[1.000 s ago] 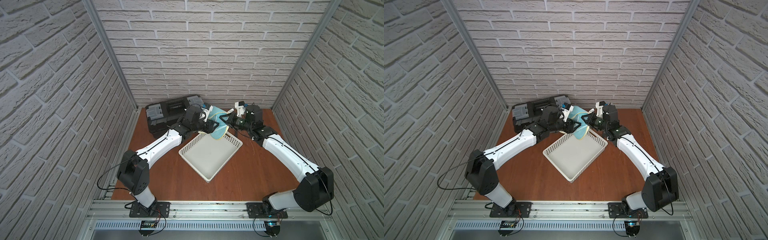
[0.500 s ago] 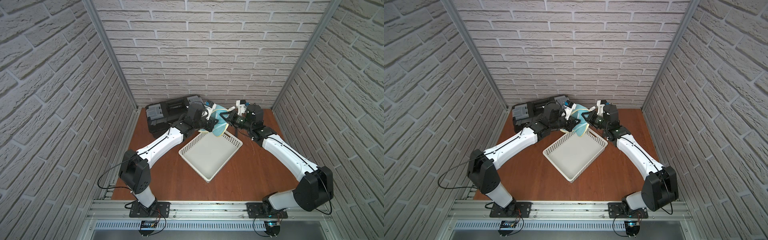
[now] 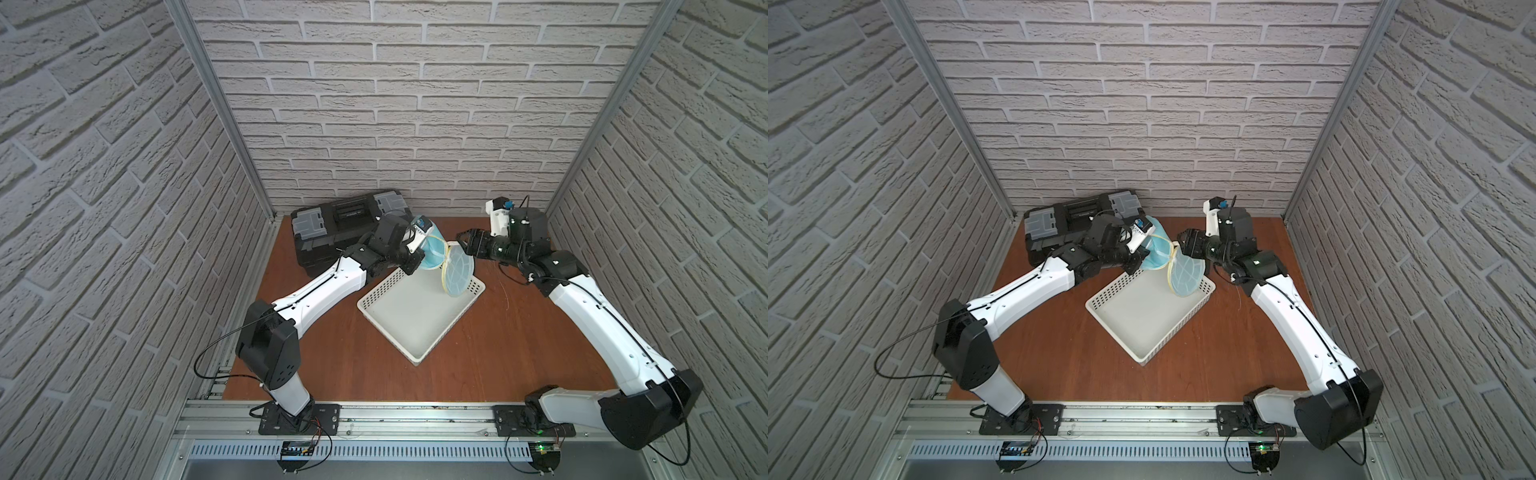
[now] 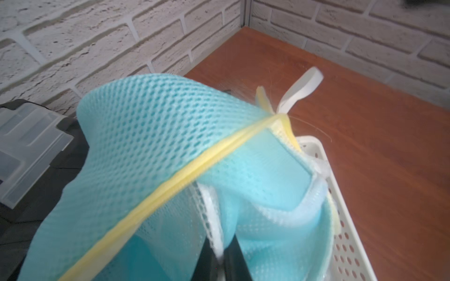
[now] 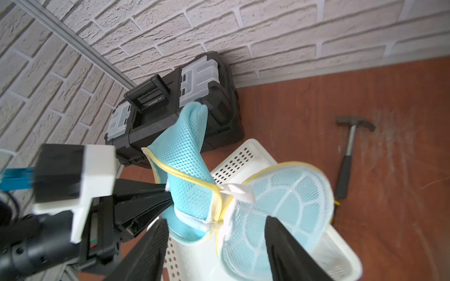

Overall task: Turn the laundry bag inside out
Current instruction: Turn over the laundry bag.

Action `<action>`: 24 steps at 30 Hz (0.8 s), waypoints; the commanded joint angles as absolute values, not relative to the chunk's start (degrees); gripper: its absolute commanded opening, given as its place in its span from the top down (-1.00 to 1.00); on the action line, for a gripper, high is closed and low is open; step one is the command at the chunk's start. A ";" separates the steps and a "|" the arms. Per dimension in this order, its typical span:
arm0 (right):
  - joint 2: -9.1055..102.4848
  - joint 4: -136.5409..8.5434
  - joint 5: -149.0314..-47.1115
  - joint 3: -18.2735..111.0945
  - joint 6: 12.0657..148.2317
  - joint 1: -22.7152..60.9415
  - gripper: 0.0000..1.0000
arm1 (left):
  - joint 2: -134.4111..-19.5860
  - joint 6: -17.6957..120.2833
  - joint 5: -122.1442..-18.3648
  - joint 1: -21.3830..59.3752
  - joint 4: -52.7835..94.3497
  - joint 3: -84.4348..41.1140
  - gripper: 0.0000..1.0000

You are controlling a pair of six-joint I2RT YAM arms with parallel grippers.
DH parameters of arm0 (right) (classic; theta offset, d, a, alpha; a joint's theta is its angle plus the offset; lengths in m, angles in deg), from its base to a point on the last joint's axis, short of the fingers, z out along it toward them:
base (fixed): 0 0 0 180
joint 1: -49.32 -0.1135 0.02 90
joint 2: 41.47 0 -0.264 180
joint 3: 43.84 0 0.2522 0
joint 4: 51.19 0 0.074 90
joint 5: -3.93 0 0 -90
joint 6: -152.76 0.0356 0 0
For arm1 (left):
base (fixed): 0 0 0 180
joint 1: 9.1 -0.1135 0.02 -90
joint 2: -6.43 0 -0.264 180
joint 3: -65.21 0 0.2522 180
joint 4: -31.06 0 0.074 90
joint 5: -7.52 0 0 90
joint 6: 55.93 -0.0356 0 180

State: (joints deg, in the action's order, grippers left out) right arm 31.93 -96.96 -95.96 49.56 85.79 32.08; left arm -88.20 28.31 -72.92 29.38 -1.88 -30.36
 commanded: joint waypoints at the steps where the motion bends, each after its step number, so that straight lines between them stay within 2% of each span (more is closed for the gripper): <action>1: 31.88 -105.87 -100.69 54.00 72.63 30.78 -0.32 | -85.46 16.81 -68.40 28.98 -6.52 -29.68 1.00; 6: 34.65 -108.51 -105.71 54.93 68.18 27.98 -0.18 | -84.90 11.96 -59.36 27.70 -12.05 -31.32 1.00; 11: 29.12 -97.83 -105.58 45.96 62.12 26.09 -0.14 | -83.84 11.18 -50.90 26.27 -13.35 -32.00 1.00; 15: 23.24 -87.12 -104.36 36.86 54.56 23.63 -0.22 | -84.16 12.95 -47.63 25.16 -13.99 -33.31 1.00; 18: 22.54 -84.20 -100.92 34.04 48.68 20.98 -0.26 | -84.77 14.30 -45.92 24.56 -14.76 -34.41 1.00; 24: 25.48 -81.33 -96.57 34.95 44.82 18.18 -0.16 | -85.44 14.69 -46.71 24.74 -17.10 -36.13 1.00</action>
